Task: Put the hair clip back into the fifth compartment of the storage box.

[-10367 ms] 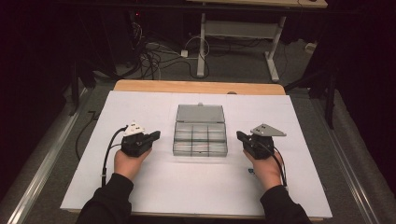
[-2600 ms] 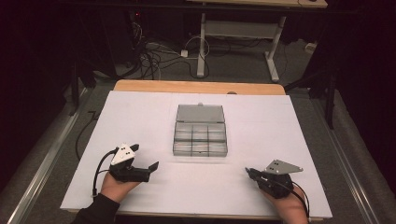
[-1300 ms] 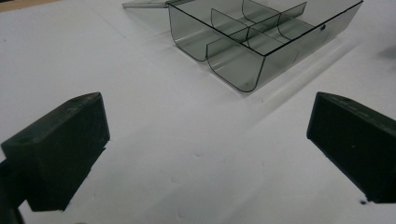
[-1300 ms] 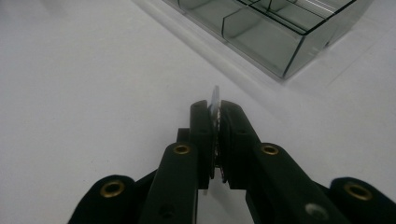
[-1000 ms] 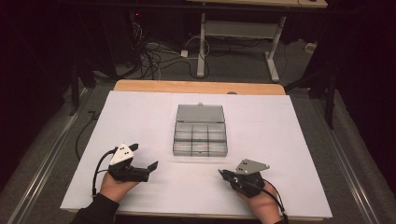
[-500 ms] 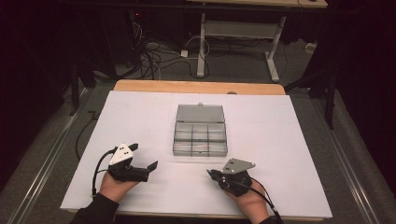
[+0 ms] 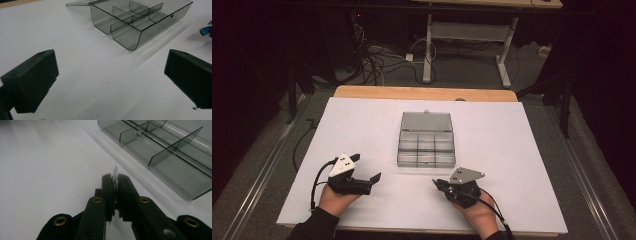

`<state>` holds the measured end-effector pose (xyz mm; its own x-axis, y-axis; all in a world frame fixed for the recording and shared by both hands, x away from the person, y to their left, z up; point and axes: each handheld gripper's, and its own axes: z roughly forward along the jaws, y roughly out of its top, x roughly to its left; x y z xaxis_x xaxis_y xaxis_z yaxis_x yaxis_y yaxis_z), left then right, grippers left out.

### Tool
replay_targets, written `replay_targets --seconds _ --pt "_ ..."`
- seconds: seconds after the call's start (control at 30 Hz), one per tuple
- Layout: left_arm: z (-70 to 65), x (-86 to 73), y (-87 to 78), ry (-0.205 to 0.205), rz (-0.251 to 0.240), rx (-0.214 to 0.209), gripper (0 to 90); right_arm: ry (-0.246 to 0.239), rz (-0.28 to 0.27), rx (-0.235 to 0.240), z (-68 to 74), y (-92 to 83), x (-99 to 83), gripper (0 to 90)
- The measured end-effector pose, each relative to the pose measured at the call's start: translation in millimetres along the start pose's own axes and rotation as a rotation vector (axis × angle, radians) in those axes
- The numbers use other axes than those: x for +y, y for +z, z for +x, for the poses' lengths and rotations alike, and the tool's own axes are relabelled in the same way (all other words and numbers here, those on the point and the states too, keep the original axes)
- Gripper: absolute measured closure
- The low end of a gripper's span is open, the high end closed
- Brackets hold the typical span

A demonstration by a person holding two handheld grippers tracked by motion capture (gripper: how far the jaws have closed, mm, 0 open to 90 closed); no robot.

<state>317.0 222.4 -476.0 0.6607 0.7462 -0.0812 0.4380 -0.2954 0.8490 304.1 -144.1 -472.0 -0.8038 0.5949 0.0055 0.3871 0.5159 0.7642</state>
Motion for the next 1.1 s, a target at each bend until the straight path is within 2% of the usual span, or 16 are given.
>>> replay_targets --seconds 0.37,0.57,0.67,0.8,1.1 --pt "1.5 -0.4 0.7 0.001 0.000 -0.001 0.0 0.010 -0.013 -0.005 -6.8 0.5 7.4 85.7" --pt "1.7 -0.4 0.7 -0.005 -0.006 0.000 0.0 0.012 -0.021 -0.016 -11.4 2.3 19.9 85.7" --pt "1.0 -0.5 1.0 0.000 -0.002 -0.003 0.0 0.033 -0.033 0.003 -14.3 2.7 26.2 85.7" --pt "1.1 -0.7 1.4 0.001 0.001 -0.007 0.0 0.021 -0.035 -0.006 -15.9 2.4 38.4 85.7" --pt "1.0 -0.9 1.5 0.001 0.001 -0.006 0.0 0.020 -0.034 -0.015 -21.6 9.8 51.3 85.7"
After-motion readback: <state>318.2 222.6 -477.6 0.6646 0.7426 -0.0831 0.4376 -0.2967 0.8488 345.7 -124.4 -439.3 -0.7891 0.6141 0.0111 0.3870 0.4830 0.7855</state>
